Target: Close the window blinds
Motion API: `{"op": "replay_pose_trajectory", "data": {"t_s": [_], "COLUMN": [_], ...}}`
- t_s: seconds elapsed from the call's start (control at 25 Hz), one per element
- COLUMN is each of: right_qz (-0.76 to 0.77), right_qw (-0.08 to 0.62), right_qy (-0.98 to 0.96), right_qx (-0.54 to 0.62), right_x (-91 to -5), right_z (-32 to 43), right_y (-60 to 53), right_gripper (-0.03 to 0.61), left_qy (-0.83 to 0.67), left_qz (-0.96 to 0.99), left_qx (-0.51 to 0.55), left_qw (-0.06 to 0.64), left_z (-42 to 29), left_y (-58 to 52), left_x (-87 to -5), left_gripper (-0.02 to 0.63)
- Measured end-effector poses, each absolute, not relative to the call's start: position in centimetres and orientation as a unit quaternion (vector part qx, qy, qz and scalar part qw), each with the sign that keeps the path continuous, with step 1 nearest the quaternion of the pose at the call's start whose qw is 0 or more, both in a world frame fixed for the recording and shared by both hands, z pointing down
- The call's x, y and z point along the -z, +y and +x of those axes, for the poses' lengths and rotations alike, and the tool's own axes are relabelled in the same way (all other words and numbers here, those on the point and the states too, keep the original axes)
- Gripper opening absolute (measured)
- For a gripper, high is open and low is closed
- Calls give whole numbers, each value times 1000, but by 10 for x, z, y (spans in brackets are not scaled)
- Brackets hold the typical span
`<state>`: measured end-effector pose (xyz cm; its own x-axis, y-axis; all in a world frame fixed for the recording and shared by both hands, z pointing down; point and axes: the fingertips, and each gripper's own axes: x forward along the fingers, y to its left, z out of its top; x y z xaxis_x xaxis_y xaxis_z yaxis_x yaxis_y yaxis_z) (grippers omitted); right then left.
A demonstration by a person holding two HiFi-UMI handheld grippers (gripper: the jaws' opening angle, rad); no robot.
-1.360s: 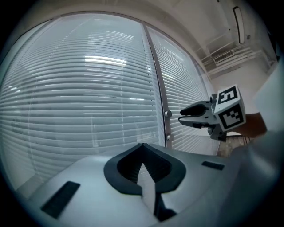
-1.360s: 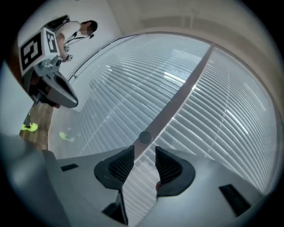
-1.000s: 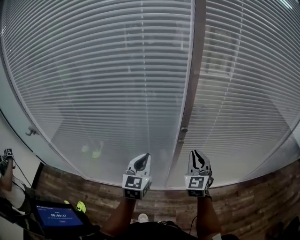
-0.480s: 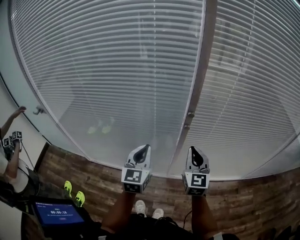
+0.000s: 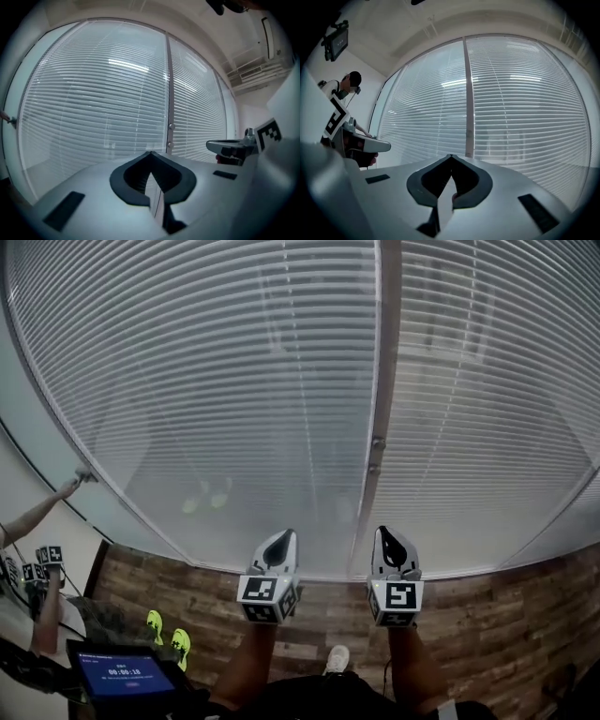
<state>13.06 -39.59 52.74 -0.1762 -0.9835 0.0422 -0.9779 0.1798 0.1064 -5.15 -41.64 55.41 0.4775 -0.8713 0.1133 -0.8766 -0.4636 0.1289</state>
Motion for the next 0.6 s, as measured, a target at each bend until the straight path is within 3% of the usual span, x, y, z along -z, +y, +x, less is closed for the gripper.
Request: {"op": "replay_pose_trajectory", "data": {"t_s": [0.32, 0.6], "right_qz": [642, 564], "right_qw": [36, 57], "right_qy": [-766, -824], "right_qx": [-6, -8], "right_x": [-548, -560], "right_z": [139, 83], "right_y": [-394, -502], "right_gripper": [3, 3], "left_qy": [-493, -583], "left_qz": [865, 808], "left_qx": [-63, -67], "left_qw": [62, 54], "left_z": [-30, -77], "left_y": [-409, -479], "left_x": [-563, -582], "left_gripper": [-6, -8]}}
